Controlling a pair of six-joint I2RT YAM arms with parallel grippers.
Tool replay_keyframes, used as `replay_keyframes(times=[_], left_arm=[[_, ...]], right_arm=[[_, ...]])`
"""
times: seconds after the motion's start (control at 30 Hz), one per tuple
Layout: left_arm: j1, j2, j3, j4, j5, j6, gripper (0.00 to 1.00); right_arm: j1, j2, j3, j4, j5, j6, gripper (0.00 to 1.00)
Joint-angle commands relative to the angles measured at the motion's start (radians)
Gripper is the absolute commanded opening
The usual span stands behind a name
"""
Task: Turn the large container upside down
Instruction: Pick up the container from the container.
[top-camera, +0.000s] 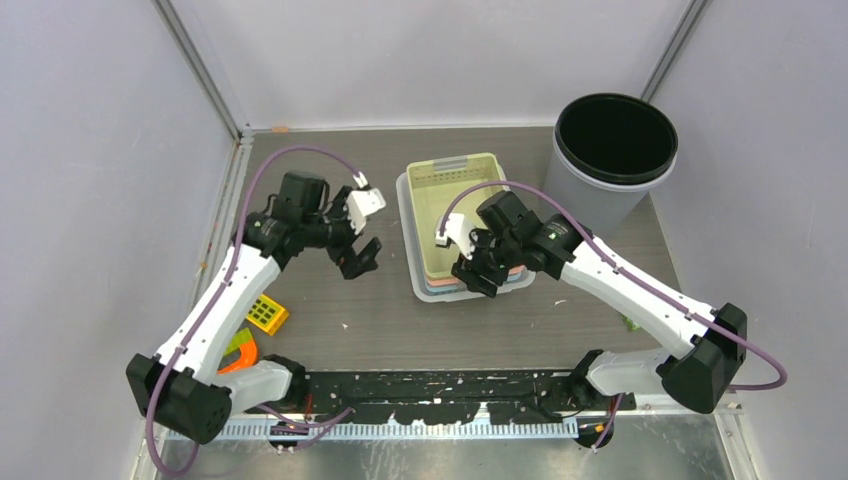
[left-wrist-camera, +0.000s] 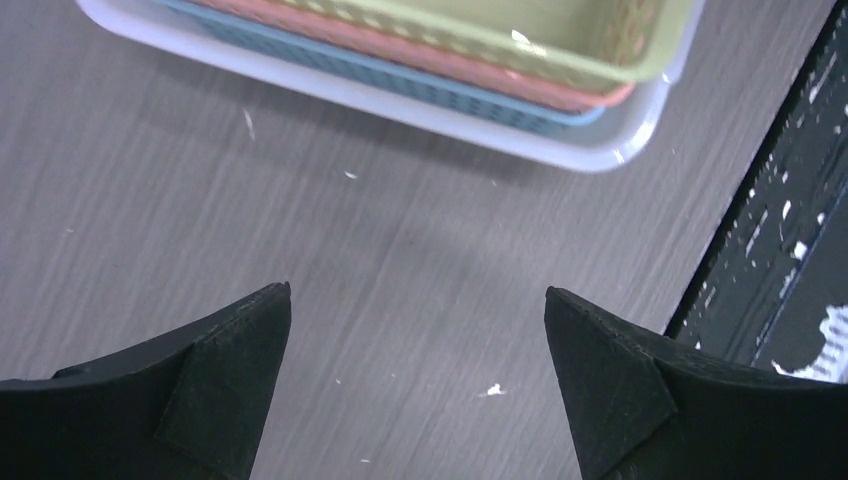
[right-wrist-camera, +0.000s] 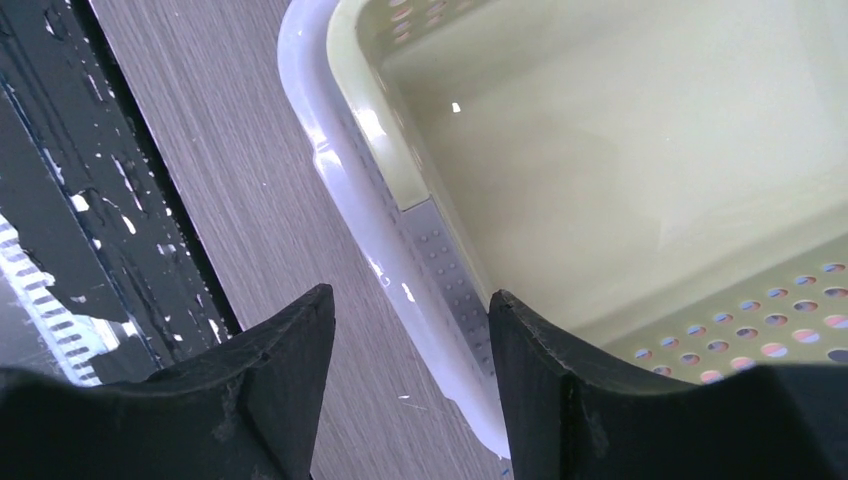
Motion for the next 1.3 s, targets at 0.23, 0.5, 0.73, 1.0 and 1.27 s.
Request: replay_keyframes(times=[0.23,0.5,0.73,1.0,1.27], left_arm=[[0.017,-0.088,-0.072,-0.072,0.123,0.083,1.0],[0.076,-0.074,-0.086,-0.054,0.172,0.065,1.0],[0.106,-0.091,-0.101,-0.033,0.205,0.057,1.0],[0.121,-0.079,-0.106,-0.026,0.216,0.051,1.0],[0.128,-0.072,-0.108,-0.022,0.23,0.046,1.0]], right_arm=[[0.011,0.003,0.01,-0.039,-0.043,-0.062,0.52],[0.015,0.001,0.058,-0.078,-0.044,-0.092,0.34],[0.025,0.006,0.043,-0.022,0.029,-0.11,0.68],[0.033,0.083,0.053,-0.038,0.066,-0.151,0.63],[0.033,0.097,0.114,-0.12,0.048,-0.173,0.41]])
